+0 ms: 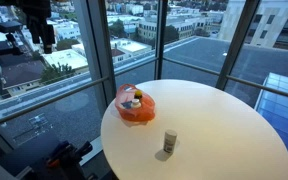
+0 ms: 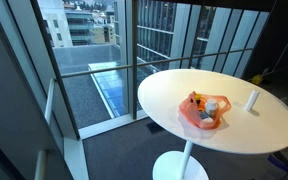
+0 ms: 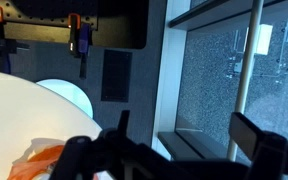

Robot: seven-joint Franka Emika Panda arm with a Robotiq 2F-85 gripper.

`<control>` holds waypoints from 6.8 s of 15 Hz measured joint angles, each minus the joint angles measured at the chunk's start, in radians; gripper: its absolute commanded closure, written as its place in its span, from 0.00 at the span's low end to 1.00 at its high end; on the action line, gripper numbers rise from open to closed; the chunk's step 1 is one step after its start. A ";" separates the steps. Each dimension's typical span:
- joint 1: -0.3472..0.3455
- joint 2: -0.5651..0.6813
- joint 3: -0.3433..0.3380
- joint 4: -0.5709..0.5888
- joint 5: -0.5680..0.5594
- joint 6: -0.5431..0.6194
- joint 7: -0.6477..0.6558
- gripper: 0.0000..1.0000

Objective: Take the yellow bottle out of the plastic bag and put it on the table

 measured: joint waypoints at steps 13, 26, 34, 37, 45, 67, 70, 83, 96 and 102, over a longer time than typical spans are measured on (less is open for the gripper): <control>-0.067 0.024 0.004 0.013 -0.010 0.026 0.000 0.00; -0.173 0.272 0.003 0.169 -0.219 0.157 0.102 0.00; -0.203 0.484 -0.045 0.246 -0.305 0.240 0.183 0.00; -0.207 0.556 -0.075 0.288 -0.322 0.249 0.205 0.00; -0.204 0.638 -0.113 0.343 -0.337 0.247 0.240 0.00; -0.177 0.895 -0.162 0.307 -0.457 0.651 0.225 0.00; -0.171 0.927 -0.169 0.305 -0.457 0.697 0.197 0.00; -0.132 1.020 -0.183 0.364 -0.457 0.740 0.175 0.00; -0.116 1.125 -0.186 0.476 -0.457 0.740 0.175 0.29; -0.106 1.138 -0.191 0.498 -0.457 0.736 0.175 0.67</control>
